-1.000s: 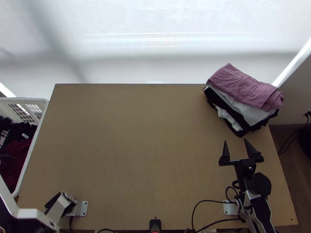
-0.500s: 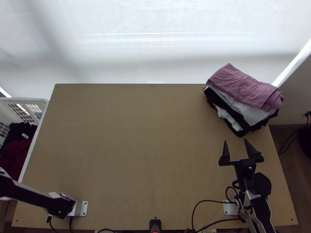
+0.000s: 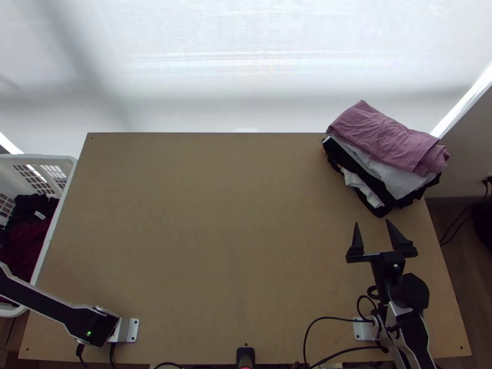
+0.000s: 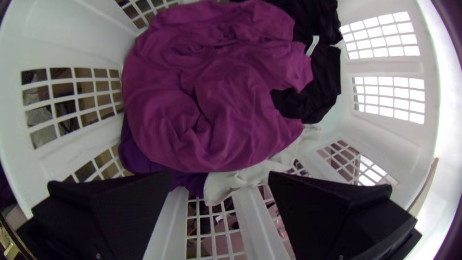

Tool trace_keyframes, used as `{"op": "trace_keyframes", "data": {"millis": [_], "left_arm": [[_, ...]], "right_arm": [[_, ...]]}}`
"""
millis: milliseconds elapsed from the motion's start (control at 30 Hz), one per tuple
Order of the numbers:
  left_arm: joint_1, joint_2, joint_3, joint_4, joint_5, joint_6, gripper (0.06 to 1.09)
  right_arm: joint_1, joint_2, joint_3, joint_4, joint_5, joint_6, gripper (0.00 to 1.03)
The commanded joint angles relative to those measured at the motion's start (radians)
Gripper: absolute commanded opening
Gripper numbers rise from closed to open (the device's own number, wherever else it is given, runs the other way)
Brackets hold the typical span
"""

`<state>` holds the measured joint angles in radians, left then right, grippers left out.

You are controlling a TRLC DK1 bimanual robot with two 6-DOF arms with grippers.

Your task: Fold the t-shirt

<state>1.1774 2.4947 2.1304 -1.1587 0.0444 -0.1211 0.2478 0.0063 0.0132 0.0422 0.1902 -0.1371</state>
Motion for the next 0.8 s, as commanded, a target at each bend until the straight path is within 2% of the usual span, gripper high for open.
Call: {"op": "trace_keyframes", "data": {"millis": [0, 100, 300, 500, 567, 633, 700, 767], "left_arm": [[-0.001, 0.062, 0.033, -0.009, 0.008, 0.031, 1.03], [-0.002, 0.105, 0.048, 0.022, 0.006, 0.029, 0.97], [-0.002, 0.185, 0.085, 0.037, -0.018, 0.035, 0.97], [-0.001, 0.250, 0.085, 0.027, -0.086, 0.049, 0.97], [0.002, 0.268, 0.085, 0.030, -0.094, 0.051, 0.95], [0.002, 0.280, 0.083, 0.036, -0.103, 0.055, 0.77], [0.005, 0.286, 0.083, 0.059, -0.110, 0.063, 0.47], [0.007, 0.283, 0.080, 0.096, -0.141, 0.084, 0.10]], "right_arm": [[0.004, -0.008, -0.010, -0.013, -0.001, 0.016, 0.98], [0.004, -0.008, -0.010, -0.013, -0.001, 0.016, 0.98], [0.004, -0.008, -0.010, -0.013, -0.001, 0.016, 0.99], [0.004, -0.008, -0.010, -0.013, -0.001, 0.016, 0.98], [0.004, -0.008, -0.010, -0.013, -0.001, 0.016, 0.98], [0.004, -0.008, -0.010, -0.013, -0.001, 0.016, 0.98], [0.004, -0.008, -0.010, -0.013, -0.001, 0.016, 0.98], [0.004, -0.008, -0.010, -0.013, -0.001, 0.016, 0.98]]}}
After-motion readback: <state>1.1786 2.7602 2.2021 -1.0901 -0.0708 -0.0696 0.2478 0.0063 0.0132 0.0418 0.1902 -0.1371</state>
